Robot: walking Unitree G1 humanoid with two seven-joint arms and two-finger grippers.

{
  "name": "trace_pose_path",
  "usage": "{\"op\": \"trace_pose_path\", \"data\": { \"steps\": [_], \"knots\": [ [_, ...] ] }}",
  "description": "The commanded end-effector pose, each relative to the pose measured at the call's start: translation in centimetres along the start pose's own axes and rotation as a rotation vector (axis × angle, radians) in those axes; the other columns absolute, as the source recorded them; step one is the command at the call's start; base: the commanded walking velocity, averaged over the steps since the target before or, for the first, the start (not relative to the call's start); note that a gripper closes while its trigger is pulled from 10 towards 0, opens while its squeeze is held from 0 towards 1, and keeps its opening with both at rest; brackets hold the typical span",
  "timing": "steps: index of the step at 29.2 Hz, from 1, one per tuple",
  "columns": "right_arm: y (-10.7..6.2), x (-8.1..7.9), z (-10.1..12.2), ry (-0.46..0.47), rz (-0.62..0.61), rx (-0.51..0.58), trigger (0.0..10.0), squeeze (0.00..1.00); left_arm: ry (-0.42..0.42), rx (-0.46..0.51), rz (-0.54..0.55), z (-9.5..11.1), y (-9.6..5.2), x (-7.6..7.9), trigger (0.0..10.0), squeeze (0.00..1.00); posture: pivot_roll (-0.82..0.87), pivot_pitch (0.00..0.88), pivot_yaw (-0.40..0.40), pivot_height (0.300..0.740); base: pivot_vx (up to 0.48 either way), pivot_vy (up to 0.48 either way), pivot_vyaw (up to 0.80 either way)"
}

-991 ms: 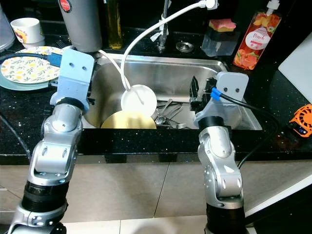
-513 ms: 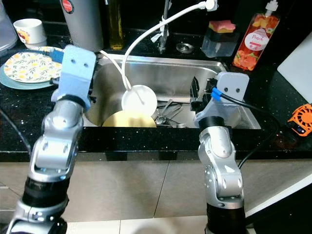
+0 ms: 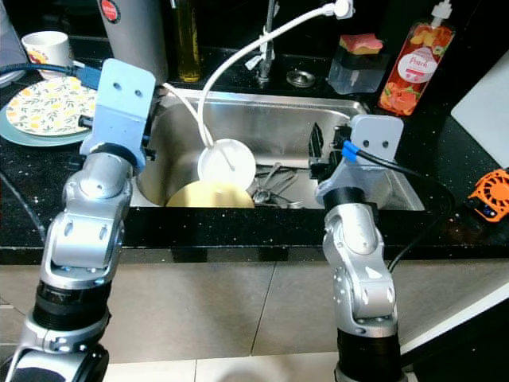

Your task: Kitchen organization

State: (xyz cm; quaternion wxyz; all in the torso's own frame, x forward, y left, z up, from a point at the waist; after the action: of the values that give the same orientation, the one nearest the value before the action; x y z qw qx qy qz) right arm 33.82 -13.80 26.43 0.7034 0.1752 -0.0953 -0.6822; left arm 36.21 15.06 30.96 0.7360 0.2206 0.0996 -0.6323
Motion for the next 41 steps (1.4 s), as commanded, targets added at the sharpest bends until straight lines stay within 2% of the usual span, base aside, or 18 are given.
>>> {"op": "trace_pose_path", "data": {
  "steps": [1, 5, 7, 9, 16, 35, 41],
  "knots": [
    [0.0, 0.4, -0.5, 0.007, -0.018, -0.022, 10.0, 0.0, 0.0, -0.007, -0.015, 0.0, 0.0, 0.0, 10.0, 0.0, 0.26, 0.037, -0.08, 0.74, 0.0, 0.0, 0.0],
    [0.0, 0.5, -0.5, 0.015, -0.02, -0.021, 10.0, 0.0, -0.015, -0.007, -0.024, -0.1, -0.1, 0.3, 10.0, 0.0, 0.26, 0.04, -0.079, 0.74, 0.0, 0.0, 0.0],
    [0.0, 0.5, -0.5, 0.022, -0.023, -0.022, 10.0, 0.0, -0.038, -0.001, -0.064, -0.3, -0.8, 1.6, 10.0, 0.0, 0.26, 0.044, -0.08, 0.74, 0.0, 0.0, 0.0],
    [-0.1, 0.5, -0.6, 0.023, -0.024, -0.025, 10.0, 0.0, -0.045, 0.003, -0.083, -0.3, -1.2, 2.1, 10.0, 0.0, 0.26, 0.047, -0.079, 0.74, 0.0, 0.0, 0.0],
    [-0.2, 0.7, -0.7, 0.025, -0.031, -0.029, 10.0, 0.0, -0.063, -0.01, -0.059, -0.4, -0.7, 1.3, 10.0, 0.0, 0.26, 0.05, -0.077, 0.74, 0.0, 0.104, 0.0],
    [-0.2, 0.7, -0.8, 0.03, -0.03, -0.033, 10.0, 0.0, -0.066, -0.011, -0.052, -0.4, -0.8, 1.2, 10.0, 0.0, 0.26, 0.056, -0.079, 0.74, 0.0, 0.468, 0.0],
    [-0.2, 0.7, -0.7, 0.03, -0.033, -0.032, 10.0, 0.0, -0.053, -0.001, -0.064, -0.3, -0.8, 1.4, 10.0, 0.0, 0.25, 0.057, -0.077, 0.74, 0.0, 0.056, 0.0]
  ]
}}
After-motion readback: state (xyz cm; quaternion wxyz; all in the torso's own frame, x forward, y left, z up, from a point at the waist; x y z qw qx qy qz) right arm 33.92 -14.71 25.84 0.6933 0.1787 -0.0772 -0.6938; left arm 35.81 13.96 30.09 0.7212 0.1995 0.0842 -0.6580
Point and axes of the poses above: a point about 5 cm out from each wrist's last joint towards the gripper, its own y axis pointing out of the wrist towards the gripper, its own z axis along the axis of the wrist's last joint, x = y × z, the point moved 5 cm from there along y, pointing out of the wrist towards the gripper, and after that the axes turned 1 degree about y, right-handed, at the moved point
